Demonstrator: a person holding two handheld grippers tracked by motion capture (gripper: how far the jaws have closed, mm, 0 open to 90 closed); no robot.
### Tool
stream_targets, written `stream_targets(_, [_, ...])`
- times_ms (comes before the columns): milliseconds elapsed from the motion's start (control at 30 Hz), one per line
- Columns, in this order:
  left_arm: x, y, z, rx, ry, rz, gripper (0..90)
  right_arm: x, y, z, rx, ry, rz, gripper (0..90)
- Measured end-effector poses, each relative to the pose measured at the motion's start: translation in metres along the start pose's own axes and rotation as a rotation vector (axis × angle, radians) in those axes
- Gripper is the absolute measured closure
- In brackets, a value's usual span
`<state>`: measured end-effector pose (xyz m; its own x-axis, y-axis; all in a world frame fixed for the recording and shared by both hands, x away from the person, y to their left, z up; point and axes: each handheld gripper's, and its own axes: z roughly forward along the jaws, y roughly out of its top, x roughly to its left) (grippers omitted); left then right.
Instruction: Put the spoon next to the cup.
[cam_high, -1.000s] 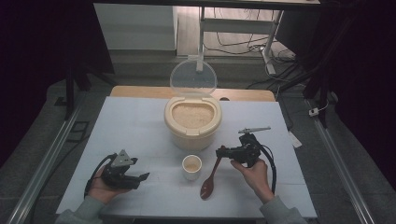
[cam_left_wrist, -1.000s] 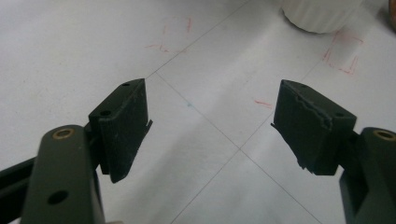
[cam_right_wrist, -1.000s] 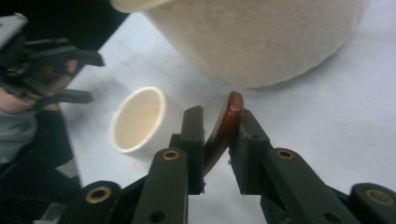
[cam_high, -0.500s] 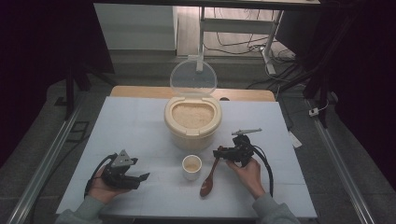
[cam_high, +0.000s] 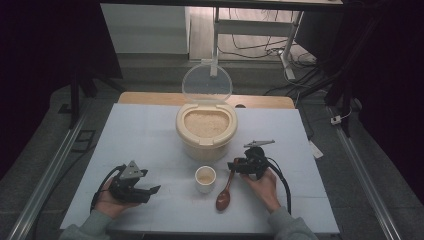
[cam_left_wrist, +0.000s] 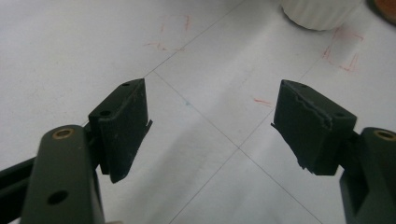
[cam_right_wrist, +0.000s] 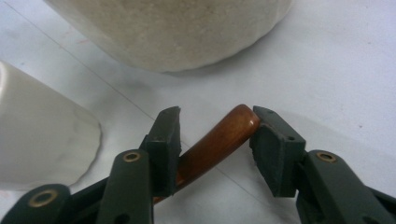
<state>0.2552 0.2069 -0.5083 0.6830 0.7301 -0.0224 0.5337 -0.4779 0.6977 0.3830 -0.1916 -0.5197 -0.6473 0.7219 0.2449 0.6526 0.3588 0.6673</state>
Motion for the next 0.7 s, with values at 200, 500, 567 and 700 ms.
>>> stream_targets(200, [0.0, 0.0, 0.0, 0.001, 0.0, 0.001, 25.9, 0.0, 0.0, 0.002, -0.014, -0.056, -0.003, 46.3])
stream_targets(500, [0.0, 0.0, -0.001, -0.005, 0.0, 0.0, 25.9, -0.002, -0.001, -0.024, -0.089, -0.038, -0.028, 43.8])
stream_targets(567, [0.0, 0.0, -0.002, -0.008, 0.0, 0.001, 25.9, 0.001, -0.005, -0.033, -0.108, -0.015, -0.055, 42.4])
stream_targets(700, [0.0, 0.0, -0.002, -0.012, 0.004, -0.002, 25.8, 0.002, -0.016, -0.053, -0.134, 0.007, -0.097, 40.0])
